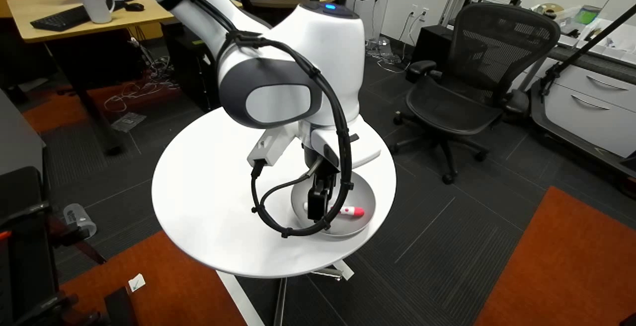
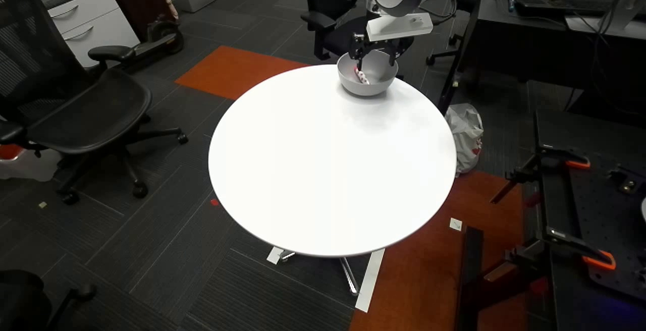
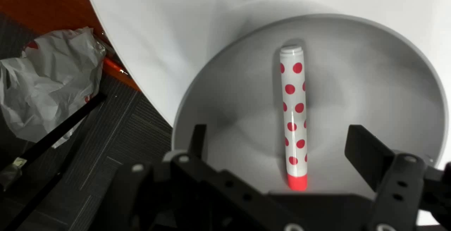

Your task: Remove the marker from the bowl and put it on the table

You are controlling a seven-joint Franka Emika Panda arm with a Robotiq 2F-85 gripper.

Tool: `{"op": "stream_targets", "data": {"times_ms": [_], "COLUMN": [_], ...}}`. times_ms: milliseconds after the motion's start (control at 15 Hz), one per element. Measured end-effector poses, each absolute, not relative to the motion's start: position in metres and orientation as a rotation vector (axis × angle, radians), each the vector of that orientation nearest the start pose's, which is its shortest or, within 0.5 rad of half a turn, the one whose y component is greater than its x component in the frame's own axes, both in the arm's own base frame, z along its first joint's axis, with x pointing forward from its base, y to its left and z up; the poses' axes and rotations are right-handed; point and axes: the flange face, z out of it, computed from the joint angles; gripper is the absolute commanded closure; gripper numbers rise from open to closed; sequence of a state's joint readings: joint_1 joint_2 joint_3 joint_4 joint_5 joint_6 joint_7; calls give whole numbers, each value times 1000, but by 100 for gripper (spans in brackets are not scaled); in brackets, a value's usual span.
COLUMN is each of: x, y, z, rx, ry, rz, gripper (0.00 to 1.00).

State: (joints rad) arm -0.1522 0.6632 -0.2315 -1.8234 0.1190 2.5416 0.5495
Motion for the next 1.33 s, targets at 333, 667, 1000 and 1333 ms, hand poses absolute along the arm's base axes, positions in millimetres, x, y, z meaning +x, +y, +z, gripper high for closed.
{"op": "stream_targets", "data": {"times_ms": [333, 667, 1000, 1333], "x": [617, 626, 632, 636], "y": [-240, -245, -250, -253], "z": [170, 158, 145, 142], "rx": [-2834, -2844, -2854, -2859], "ry": [1504, 1504, 1506, 1505], "rz": [-123, -129, -130, -141], "gripper": [0, 19, 58, 95]}}
